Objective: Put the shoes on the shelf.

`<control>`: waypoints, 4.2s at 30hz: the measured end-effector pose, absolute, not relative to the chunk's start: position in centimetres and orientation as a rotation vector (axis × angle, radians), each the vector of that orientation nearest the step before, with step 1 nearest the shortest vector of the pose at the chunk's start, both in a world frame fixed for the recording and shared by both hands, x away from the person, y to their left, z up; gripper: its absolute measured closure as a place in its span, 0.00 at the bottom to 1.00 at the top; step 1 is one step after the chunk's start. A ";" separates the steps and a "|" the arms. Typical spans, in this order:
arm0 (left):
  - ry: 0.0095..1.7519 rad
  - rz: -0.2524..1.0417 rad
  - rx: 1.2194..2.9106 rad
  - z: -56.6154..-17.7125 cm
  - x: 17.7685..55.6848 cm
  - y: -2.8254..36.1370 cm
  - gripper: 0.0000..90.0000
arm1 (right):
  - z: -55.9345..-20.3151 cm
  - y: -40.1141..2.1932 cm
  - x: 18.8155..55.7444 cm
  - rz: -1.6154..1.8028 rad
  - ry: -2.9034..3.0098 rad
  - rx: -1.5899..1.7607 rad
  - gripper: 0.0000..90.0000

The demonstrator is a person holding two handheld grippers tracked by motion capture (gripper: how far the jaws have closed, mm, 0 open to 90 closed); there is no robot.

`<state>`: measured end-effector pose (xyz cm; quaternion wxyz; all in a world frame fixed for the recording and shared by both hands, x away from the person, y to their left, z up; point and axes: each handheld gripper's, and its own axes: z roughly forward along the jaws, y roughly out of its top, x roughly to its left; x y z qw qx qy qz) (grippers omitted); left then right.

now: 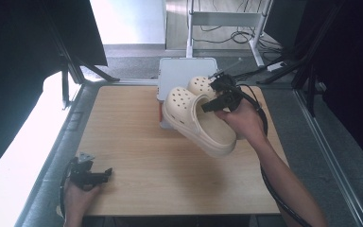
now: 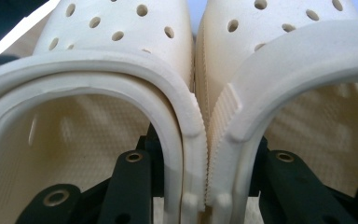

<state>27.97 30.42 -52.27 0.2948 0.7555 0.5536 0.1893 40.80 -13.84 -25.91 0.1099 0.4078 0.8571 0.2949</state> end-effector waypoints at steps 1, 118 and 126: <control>1.473 0.504 2.011 -52.3 28.0 30.4 0.01 | -25.8 -13.7 41.3 0.864 2.510 1.212 0.73; 1.460 0.505 2.014 -52.3 28.1 30.2 0.01 | -26.9 -10.9 46.4 1.083 2.505 1.049 0.15; 1.459 0.509 2.014 -52.3 28.1 30.2 0.01 | -27.6 -12.3 43.8 1.088 2.531 0.992 0.15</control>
